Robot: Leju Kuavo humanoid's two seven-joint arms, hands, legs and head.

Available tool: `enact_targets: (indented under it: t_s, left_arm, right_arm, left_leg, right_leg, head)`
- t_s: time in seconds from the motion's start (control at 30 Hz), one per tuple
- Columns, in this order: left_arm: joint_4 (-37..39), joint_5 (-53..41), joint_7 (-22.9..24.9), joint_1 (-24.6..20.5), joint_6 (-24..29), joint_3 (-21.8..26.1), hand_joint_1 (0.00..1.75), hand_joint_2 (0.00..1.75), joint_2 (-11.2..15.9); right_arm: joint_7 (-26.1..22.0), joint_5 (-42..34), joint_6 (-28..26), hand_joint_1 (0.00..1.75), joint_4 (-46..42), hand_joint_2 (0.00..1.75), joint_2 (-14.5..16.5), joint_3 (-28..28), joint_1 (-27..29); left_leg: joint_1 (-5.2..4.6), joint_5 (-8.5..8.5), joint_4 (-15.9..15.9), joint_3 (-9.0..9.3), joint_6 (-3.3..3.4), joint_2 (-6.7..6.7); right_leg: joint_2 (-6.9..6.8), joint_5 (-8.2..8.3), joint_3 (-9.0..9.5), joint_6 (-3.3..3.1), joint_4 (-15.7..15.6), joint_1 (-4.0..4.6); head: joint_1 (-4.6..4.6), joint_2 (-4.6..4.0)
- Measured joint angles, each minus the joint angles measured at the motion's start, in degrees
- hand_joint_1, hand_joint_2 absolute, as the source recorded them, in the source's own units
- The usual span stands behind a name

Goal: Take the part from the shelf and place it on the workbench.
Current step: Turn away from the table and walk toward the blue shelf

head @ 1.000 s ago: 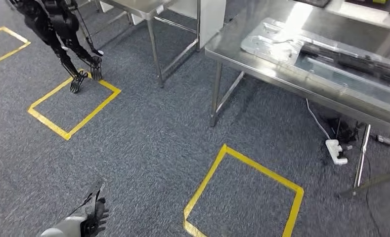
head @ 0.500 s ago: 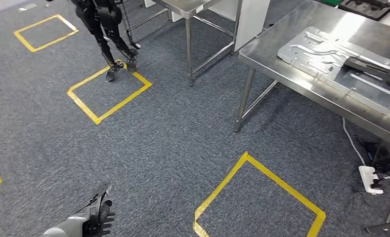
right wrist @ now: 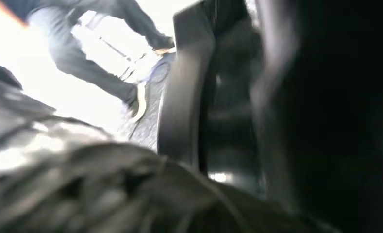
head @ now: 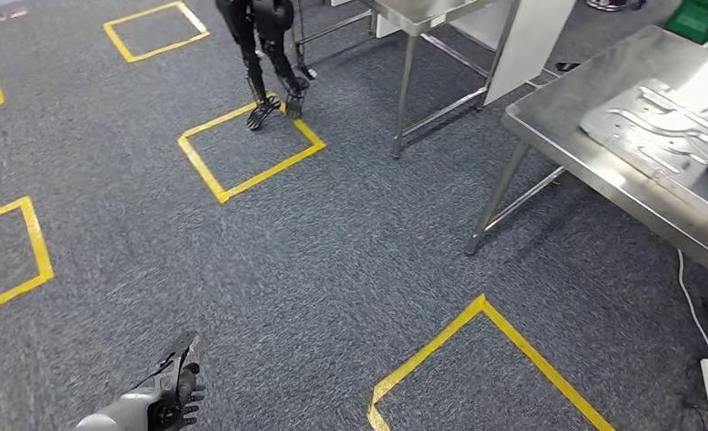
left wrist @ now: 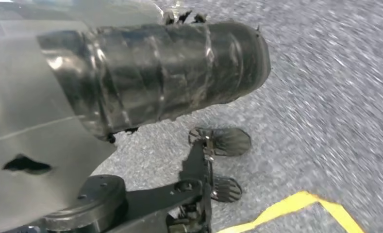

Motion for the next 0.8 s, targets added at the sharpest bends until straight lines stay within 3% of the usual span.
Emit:
enact_targets:
  t_s: [0.07, 0.1, 0.13, 0.17, 0.2, 0.23, 0.3, 0.37, 0.4, 0.47, 0.53, 0.6, 0.67, 0.7, 0.73, 0.8]
  left_arm:
    - [0.0, -0.1, 0.9, -0.4, 0.5, 0.0, 0.00, 0.00, -0.3]
    - [0.0, 0.0, 1.3, -0.5, 0.6, 0.0, 0.00, 0.00, -0.5]
    - [0.0, 0.0, 1.5, -0.6, 0.7, 0.0, 0.00, 0.00, -0.6]
    - [0.0, 0.0, 1.8, -0.6, 0.8, 0.0, 0.00, 0.00, -0.7]
    - [0.0, 0.1, 1.9, -0.6, 0.8, 0.0, 0.00, 0.00, -0.8]
    - [0.0, 0.1, 2.0, -0.6, 0.9, 0.0, 0.00, 0.00, -0.8]
    - [0.0, 0.2, 2.0, -0.6, 0.7, 0.0, 0.00, 0.00, -1.1]
    - [0.0, 0.3, 1.9, -0.7, 0.2, 0.0, 0.00, 0.00, -1.2]
    - [0.0, 0.2, 1.8, -0.7, 0.0, 0.0, 0.00, 0.00, -1.2]
    - [0.0, 0.1, 1.9, -0.5, -0.4, 0.0, 0.00, 0.00, -1.1]
    - [0.0, 0.0, 1.9, -0.4, -0.6, -0.2, 0.00, 0.00, -1.0]
    - [0.0, 0.0, 1.9, -0.7, -0.7, -0.4, 0.00, 0.00, -1.1]
    - [0.0, 0.0, 2.0, -0.7, -0.7, -0.6, 0.00, 0.00, -1.1]
    - [0.0, 0.0, 2.0, -0.6, -0.7, -0.6, 0.00, 0.00, -1.2]
    - [0.0, 0.1, 2.1, -0.5, -0.7, -0.7, 0.00, 0.00, -1.2]
    - [0.0, 0.1, 2.2, -0.6, -0.8, -0.8, 0.00, 0.00, -1.2]
  right_arm:
    - [0.3, 0.9, 1.5, 0.00, 0.0, 0.00, 0.0, 0.7, -0.3]
    - [0.3, 1.2, 1.9, 0.00, 0.0, 0.00, 0.0, 1.0, -0.4]
    - [0.3, 1.4, 2.2, 0.00, 0.0, 0.00, 0.0, 1.3, -0.4]
    - [0.2, 1.5, 2.5, 0.00, 0.0, 0.00, 0.0, 1.5, -0.5]
    - [0.2, 1.5, 2.7, 0.00, 0.0, 0.00, 0.0, 1.7, -0.6]
    - [0.2, 1.4, 2.8, 0.00, 0.0, 0.00, 0.0, 1.9, -0.6]
    - [0.3, 1.0, 3.0, 0.00, 0.0, 0.00, 0.0, 2.1, -0.6]
    - [0.3, 0.5, 3.2, 0.00, 0.0, 0.00, 0.0, 2.2, -0.6]
    - [0.4, 0.3, 3.3, 0.00, 0.0, 0.00, 0.0, 2.2, -0.6]
    - [0.3, 0.0, 3.6, 0.00, 0.0, 0.00, 0.1, 2.3, -0.6]
    - [0.3, -0.1, 3.9, 0.00, 0.0, 0.00, 0.3, 2.3, -0.7]
    - [0.4, -0.1, 4.0, 0.00, 0.0, 0.00, 0.3, 2.3, -0.6]
    - [0.4, 0.0, 4.1, 0.00, 0.1, 0.00, 0.3, 2.3, -0.5]
    - [0.4, 0.0, 4.2, 0.00, 0.1, 0.00, 0.3, 2.3, -0.5]
    - [0.4, 0.1, 4.3, 0.00, 0.1, 0.00, 0.3, 2.4, -0.5]
    - [0.3, 0.2, 4.5, 0.00, 0.1, 0.00, 0.3, 2.6, -0.6]
  left_leg:
    - [0.16, 0.17, -0.2, 0.09, 0.61, -1.15]
    - [0.11, 0.18, -0.2, 0.04, 0.83, -1.78]
    - [0.04, 0.18, -0.2, 0.02, 0.95, -2.45]
    - [-0.03, 0.17, -0.1, 0.03, 0.99, -3.23]
    - [-0.06, 0.15, 0.0, 0.04, 0.99, -4.07]
    - [-0.07, 0.11, 0.1, 0.06, 0.94, -4.97]
    - [-0.09, -0.02, 0.6, -0.12, 0.70, -6.65]
    - [-0.01, -0.03, 1.0, -0.68, 0.25, -7.91]
    - [0.10, 0.10, 0.9, -0.96, -0.10, -8.55]
    - [0.31, 0.38, 0.6, -1.23, -0.86, -9.28]
    - [0.18, -0.78, 2.6, -2.23, -1.55, -6.76]
    - [0.25, -3.69, 8.6, -5.19, -2.19, -3.19]
    - [0.54, -5.60, 14.7, -8.38, -2.66, -2.02]
    - [0.67, -5.19, 15.4, -8.81, -2.81, -1.81]
    - [0.76, -3.86, 14.0, -8.14, -2.89, -1.59]
    - [0.72, -0.26, 6.8, -4.42, -2.84, 0.08]
  right_leg:
    - [3.38, -3.08, -2.60, 0.28, 5.5, -0.17]
    - [4.44, -4.79, -4.53, 0.24, 9.4, -0.09]
    - [4.91, -5.87, -6.26, 0.20, 12.8, 0.01]
    - [5.13, -5.95, -7.29, 0.13, 14.6, 0.11]
    - [5.28, -4.94, -7.39, 0.01, 14.3, 0.17]
    - [5.55, -2.95, -6.49, -0.17, 12.0, 0.18]
    - [7.79, 0.82, -3.61, -0.69, 4.7, 0.06]
    - [10.11, 1.89, -2.05, -1.05, 0.5, -0.07]
    - [10.43, 1.67, -1.83, -1.20, 0.2, -0.02]
    - [9.15, 1.96, -1.33, -1.80, -0.4, -0.06]
    - [7.66, 2.32, -0.73, -2.49, -1.2, -0.37]
    - [6.03, 2.33, -0.39, -2.85, -1.4, -0.31]
    - [4.39, 2.15, -0.27, -2.98, -1.4, -0.21]
    - [3.63, 2.01, -0.18, -2.96, -1.4, -0.22]
    - [2.92, 1.85, -0.04, -2.88, -1.4, -0.25]
    - [1.55, 1.42, 0.44, -2.53, -1.4, -0.21]
  head:
    - [0.26, 0.00]
    - [0.34, 0.00]
    - [0.38, 0.00]
    - [0.38, 0.00]
    - [0.39, 0.00]
    - [0.39, 0.00]
    - [0.40, 0.00]
    - [0.35, 0.00]
    - [0.33, 0.00]
    - [0.40, 0.00]
    - [-0.02, 0.00]
    - [-0.48, 0.00]
    - [-0.52, 0.00]
    - [-0.55, 0.00]
    - [-0.55, 0.00]
    - [-0.56, 0.00]
